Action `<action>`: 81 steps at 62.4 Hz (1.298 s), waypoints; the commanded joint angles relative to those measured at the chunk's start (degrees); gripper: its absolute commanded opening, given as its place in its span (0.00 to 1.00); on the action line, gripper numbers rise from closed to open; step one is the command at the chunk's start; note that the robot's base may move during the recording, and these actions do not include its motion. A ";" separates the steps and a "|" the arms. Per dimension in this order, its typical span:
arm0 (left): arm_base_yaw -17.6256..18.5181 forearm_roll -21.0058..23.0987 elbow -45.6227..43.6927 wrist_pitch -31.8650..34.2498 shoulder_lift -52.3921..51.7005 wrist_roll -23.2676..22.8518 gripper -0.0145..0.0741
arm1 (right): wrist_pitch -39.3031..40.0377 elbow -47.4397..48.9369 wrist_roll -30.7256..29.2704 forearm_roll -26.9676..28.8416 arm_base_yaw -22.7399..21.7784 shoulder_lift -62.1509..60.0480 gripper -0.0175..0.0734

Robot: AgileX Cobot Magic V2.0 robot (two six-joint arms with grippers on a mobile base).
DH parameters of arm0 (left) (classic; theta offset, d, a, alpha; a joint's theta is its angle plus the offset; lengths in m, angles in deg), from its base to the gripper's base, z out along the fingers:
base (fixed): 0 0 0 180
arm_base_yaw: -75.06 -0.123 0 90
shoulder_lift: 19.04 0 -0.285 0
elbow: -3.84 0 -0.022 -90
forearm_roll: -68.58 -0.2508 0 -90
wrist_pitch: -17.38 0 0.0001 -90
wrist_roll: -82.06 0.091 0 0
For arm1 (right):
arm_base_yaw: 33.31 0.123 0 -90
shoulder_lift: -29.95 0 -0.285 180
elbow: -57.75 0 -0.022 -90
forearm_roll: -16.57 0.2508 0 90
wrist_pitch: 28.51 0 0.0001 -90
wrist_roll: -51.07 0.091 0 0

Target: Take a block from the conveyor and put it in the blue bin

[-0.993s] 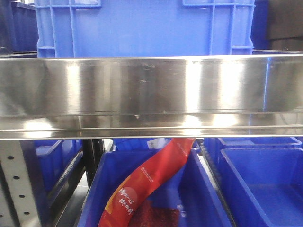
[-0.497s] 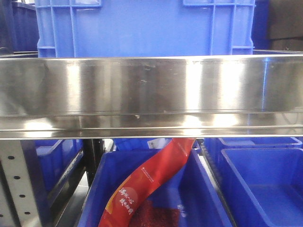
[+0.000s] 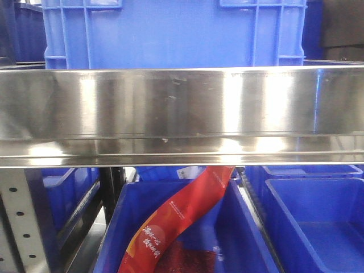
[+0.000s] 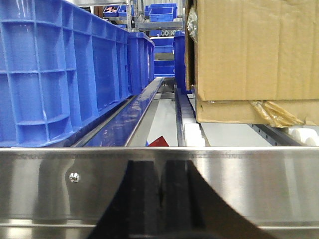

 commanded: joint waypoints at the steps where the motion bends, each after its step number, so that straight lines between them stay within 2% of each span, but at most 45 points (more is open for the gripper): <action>1: -0.07 0.12 0.04 1.16 -0.23 -0.34 0.04 | 1.15 -0.02 0.22 0.05 0.11 -0.23 0.01; 52: -0.07 0.12 0.15 1.31 -0.21 -0.34 0.04 | 1.15 -0.02 0.22 0.05 0.11 -0.23 0.01; 58: -0.42 -0.89 0.18 0.93 -1.09 -0.34 0.04 | 1.15 -0.02 0.22 0.05 0.11 -0.23 0.01; 65: -0.42 -1.73 3.79 1.48 -3.64 0.00 0.04 | 1.15 -0.02 0.22 0.05 0.11 -0.23 0.01; 73: -0.47 -4.02 11.56 3.91 -8.29 6.05 0.04 | 1.15 -0.02 0.22 0.05 0.11 -0.23 0.01; 81: -0.47 -4.46 19.65 3.79 -12.99 6.05 0.04 | 1.15 -0.02 0.22 0.05 0.11 -0.23 0.01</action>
